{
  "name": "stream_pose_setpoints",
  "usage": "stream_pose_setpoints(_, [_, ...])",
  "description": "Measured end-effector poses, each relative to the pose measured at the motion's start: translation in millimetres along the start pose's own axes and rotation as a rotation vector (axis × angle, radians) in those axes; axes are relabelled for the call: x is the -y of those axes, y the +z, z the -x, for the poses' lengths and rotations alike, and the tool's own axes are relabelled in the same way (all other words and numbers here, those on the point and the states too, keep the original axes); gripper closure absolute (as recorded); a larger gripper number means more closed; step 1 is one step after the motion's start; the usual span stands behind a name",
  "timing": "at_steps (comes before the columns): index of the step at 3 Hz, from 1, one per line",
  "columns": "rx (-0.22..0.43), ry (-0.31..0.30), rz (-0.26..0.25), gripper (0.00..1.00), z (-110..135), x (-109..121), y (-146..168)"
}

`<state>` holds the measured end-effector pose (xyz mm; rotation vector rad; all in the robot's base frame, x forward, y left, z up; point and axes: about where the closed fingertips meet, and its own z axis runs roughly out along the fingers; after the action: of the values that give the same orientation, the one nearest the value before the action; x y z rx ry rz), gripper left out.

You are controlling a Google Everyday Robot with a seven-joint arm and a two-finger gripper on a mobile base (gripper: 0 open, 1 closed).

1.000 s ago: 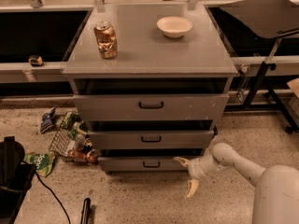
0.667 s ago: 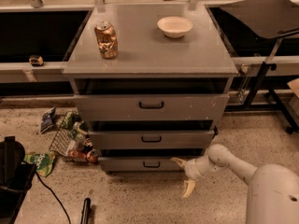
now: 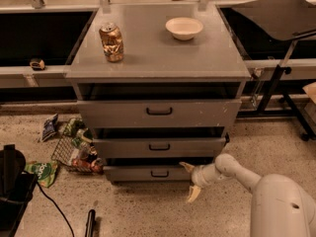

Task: Open bottom drawer

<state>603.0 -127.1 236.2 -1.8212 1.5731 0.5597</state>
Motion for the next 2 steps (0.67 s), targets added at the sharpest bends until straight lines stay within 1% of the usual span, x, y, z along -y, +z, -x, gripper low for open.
stream_pose_setpoints(1, [-0.035,0.006,-0.028,0.0,-11.6,18.9,12.8])
stream_pose_setpoints(2, [-0.09,0.025,-0.01,0.0,-27.7,30.2,29.6])
